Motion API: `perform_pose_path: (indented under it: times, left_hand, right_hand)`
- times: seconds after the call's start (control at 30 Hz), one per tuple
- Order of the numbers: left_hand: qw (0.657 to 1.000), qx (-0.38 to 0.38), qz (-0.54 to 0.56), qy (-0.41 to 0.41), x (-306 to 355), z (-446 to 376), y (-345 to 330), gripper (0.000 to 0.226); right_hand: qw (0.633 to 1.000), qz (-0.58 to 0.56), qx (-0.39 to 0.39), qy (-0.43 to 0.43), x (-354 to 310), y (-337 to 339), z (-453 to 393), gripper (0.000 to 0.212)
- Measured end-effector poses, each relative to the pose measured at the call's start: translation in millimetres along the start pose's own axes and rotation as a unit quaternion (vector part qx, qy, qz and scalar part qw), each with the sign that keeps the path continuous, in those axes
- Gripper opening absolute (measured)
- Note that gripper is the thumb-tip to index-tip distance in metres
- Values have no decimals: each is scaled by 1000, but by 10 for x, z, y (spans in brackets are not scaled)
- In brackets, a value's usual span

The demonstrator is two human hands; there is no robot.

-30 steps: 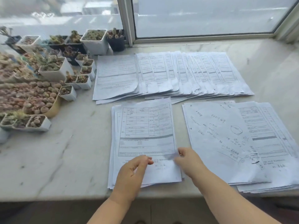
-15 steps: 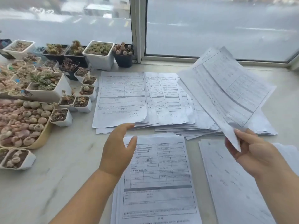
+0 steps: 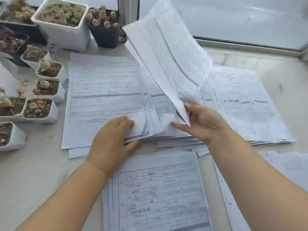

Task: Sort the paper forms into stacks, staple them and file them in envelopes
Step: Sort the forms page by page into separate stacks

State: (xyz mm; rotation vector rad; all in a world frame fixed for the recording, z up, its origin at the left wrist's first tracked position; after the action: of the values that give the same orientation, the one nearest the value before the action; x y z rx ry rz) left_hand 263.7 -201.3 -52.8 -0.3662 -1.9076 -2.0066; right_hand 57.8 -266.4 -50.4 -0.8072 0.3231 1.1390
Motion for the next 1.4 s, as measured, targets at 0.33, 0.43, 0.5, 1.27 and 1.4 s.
perform_pose_path:
  times: [0.33, 0.43, 0.5, 1.27, 1.4]
  left_hand:
    - [1000, 12, -20, -2, 0, 37, -34, 80]
    - [998, 55, -13, 13, -63, 39, -67, 62]
    - [993, 104, 40, 41, -162, 58, -25, 47]
    - [983, 86, 161, 33, -164, 54, 58, 49]
    - [998, -19, 50, 38, -135, -1, -146, 52]
  right_hand:
    - [993, 36, -95, -59, 254, -545, -279, 19]
    - [990, 16, -134, -43, 237, -761, -235, 36]
    - [991, 0, -135, -16, 139, -812, -192, 30]
    - [890, 455, -25, 27, 213, -253, -546, 9]
    - [860, 497, 56, 95, 24, -73, -504, 8]
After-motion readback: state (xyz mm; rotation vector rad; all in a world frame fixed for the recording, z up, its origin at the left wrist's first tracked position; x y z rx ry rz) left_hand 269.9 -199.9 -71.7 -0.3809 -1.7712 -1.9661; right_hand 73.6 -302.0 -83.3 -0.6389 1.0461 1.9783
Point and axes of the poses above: each hand's wrist, its own z-axis away from the middle knuckle, its own y-axis out of the back of the hand, x = y × z, the point moved 10 cm from there along -z, towards the middle knuckle, and after that the axes turned 7 degrees about -z, right-handed, at the moved point
